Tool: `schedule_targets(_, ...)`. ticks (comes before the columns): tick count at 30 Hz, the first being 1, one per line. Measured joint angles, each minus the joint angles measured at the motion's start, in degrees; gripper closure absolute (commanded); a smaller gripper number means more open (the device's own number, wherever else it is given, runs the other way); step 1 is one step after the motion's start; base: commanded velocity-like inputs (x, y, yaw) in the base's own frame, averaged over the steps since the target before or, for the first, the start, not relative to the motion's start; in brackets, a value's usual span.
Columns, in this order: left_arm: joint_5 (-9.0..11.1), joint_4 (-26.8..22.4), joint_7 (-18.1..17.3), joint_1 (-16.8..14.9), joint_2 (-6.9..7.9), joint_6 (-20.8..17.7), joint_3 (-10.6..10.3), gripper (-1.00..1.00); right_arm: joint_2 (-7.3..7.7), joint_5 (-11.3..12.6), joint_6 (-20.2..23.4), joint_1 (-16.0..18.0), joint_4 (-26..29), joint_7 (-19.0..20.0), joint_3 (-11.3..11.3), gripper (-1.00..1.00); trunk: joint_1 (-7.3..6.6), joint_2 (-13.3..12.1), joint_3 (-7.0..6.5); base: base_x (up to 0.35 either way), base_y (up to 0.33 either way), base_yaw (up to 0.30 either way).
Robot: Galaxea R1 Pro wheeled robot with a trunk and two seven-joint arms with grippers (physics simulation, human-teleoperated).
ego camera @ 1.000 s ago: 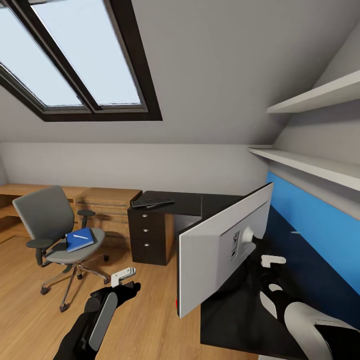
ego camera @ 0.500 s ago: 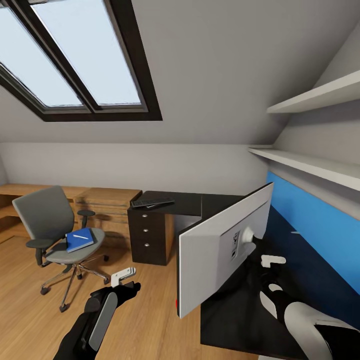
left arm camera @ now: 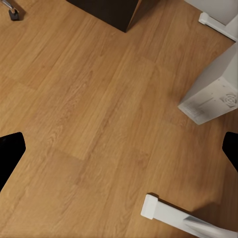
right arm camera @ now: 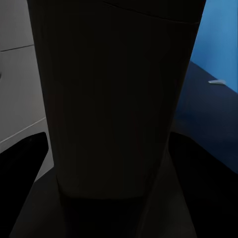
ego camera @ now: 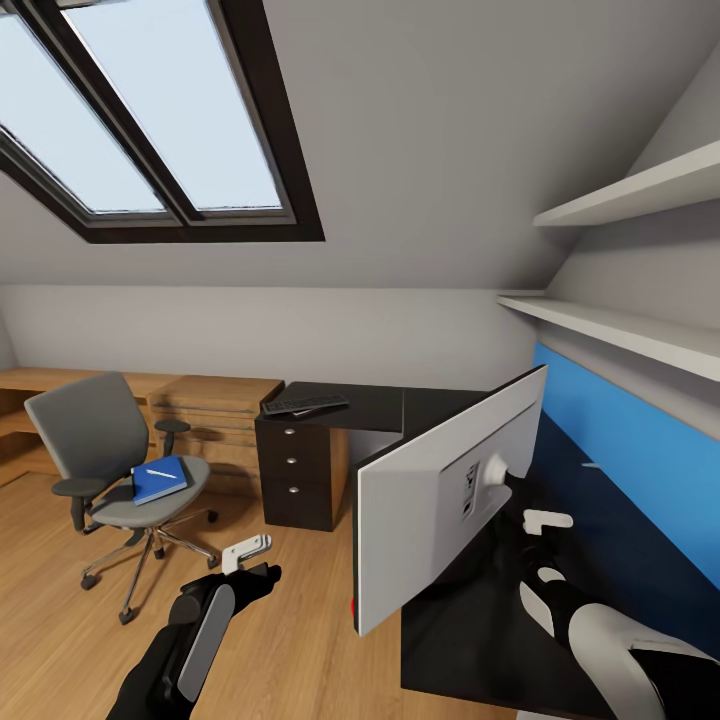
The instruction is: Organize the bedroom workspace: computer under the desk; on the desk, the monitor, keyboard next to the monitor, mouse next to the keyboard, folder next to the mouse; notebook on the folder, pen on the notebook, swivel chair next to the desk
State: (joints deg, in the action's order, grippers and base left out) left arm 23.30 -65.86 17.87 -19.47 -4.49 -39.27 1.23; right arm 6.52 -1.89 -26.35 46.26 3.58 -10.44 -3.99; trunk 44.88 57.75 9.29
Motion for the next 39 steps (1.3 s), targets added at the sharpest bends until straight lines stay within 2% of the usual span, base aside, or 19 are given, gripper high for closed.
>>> schedule_targets(12,0.0,0.0,0.0,0.0,0.03,0.1,0.0,-1.0,0.01,0.4,0.0,0.0,0.0,0.0,0.2,1.0,0.0,0.0,0.0,0.0,0.0,0.0)
schedule_targets(17,0.0,0.0,0.0,0.0,0.04,0.1,0.0,-1.0,0.0,0.1,0.0,0.0,0.0,0.1,0.1,1.0,0.0,0.0,0.0,-0.01,-0.008,0.0)
schedule_targets(20,0.0,0.0,0.0,0.0,0.0,0.1,0.0,-1.0,-0.02,-0.8,0.2,0.0,0.1,0.3,-0.5,1.0,0.01,0.0,-0.01,-0.116,-0.116,0.0)
schedule_targets(31,0.0,0.0,0.0,0.0,0.06,0.1,0.0,-1.0,-0.01,-0.6,0.2,0.0,0.1,0.3,-0.3,1.0,0.0,0.0,-0.01,-0.049,-0.05,0.0)
schedule_targets(39,0.1,0.0,-0.1,0.0,0.82,0.1,0.0,-1.0,-0.03,-1.3,0.3,0.0,0.1,0.3,-0.7,1.0,0.0,0.0,-0.01,-0.001,-0.138,0.0)
